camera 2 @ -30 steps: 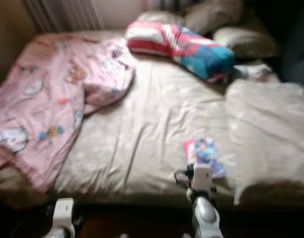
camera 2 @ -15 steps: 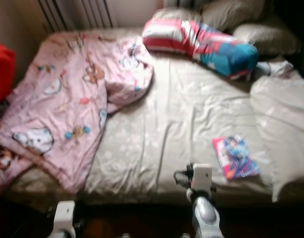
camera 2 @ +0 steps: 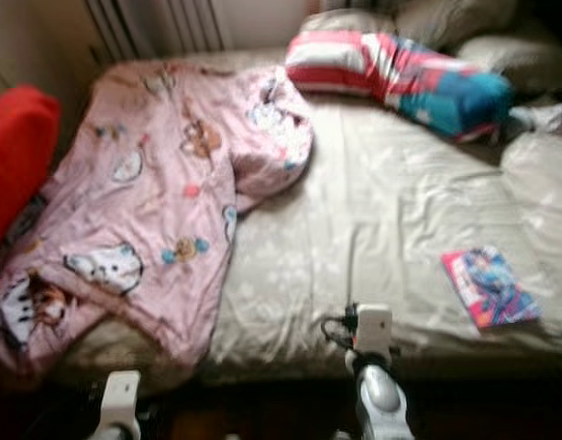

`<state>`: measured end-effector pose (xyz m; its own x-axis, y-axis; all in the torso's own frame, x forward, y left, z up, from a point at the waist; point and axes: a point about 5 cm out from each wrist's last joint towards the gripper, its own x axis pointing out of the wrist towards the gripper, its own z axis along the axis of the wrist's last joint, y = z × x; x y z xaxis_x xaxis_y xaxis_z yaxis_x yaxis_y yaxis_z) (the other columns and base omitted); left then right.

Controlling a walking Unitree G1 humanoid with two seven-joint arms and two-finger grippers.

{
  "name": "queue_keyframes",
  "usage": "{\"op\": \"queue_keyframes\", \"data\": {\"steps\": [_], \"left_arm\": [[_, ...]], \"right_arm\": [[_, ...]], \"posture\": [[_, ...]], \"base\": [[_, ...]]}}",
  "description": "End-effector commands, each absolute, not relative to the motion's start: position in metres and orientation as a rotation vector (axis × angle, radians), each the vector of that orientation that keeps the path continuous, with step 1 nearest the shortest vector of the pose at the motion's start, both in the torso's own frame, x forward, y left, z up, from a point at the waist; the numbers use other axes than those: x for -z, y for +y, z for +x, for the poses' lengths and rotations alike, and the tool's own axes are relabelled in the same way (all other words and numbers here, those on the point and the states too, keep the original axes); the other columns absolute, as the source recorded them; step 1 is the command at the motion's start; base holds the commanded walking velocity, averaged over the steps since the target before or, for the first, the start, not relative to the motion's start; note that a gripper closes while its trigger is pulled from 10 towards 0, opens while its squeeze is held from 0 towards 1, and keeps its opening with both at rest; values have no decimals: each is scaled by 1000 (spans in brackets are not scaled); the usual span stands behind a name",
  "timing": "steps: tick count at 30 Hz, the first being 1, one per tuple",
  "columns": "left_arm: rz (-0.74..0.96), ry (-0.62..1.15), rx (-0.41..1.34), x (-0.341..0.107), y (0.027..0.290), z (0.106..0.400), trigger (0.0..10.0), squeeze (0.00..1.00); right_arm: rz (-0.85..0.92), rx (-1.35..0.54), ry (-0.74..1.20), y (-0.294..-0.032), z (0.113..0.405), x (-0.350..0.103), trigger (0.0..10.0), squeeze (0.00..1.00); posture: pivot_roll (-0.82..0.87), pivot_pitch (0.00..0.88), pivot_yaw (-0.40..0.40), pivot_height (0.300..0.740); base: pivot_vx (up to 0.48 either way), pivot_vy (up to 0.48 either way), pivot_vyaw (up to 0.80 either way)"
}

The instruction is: Clean up the room

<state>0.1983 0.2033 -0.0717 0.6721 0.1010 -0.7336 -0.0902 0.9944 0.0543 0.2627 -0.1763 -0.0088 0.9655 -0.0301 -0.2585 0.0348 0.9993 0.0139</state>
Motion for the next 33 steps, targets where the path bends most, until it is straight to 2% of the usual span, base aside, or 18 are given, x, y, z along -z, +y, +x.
{"op": "queue_keyframes", "data": {"steps": [1, 8, 19, 25, 33], "left_arm": [[21, 856, -129, 74, 212, 192, 10000, 0], [22, 857, -132, 74, 212, 192, 10000, 0], [25, 858, -132, 74, 213, 192, 10000, 0], [23, 850, -133, 73, 212, 193, 10000, 0], [5, 805, -121, 69, 209, 201, 10000, 0]], "right_arm": [[29, 32, 280, -173, 259, 13, 10000, 0], [22, 25, 281, -171, 258, 14, 10000, 0], [19, 8, 280, -168, 257, 15, 10000, 0], [29, 23, 282, -169, 256, 15, 10000, 0], [31, 28, 265, -171, 260, 11, 10000, 0]], "posture": [[-28, 170, 69, 740], [-27, 180, 70, 740], [-26, 189, 72, 740], [-24, 191, 72, 740], [-27, 194, 68, 740]], "base": [[0, 416, 0], [0, 414, 0], [0, 415, 725], [0, 407, 71], [0, 35, 0]]}}
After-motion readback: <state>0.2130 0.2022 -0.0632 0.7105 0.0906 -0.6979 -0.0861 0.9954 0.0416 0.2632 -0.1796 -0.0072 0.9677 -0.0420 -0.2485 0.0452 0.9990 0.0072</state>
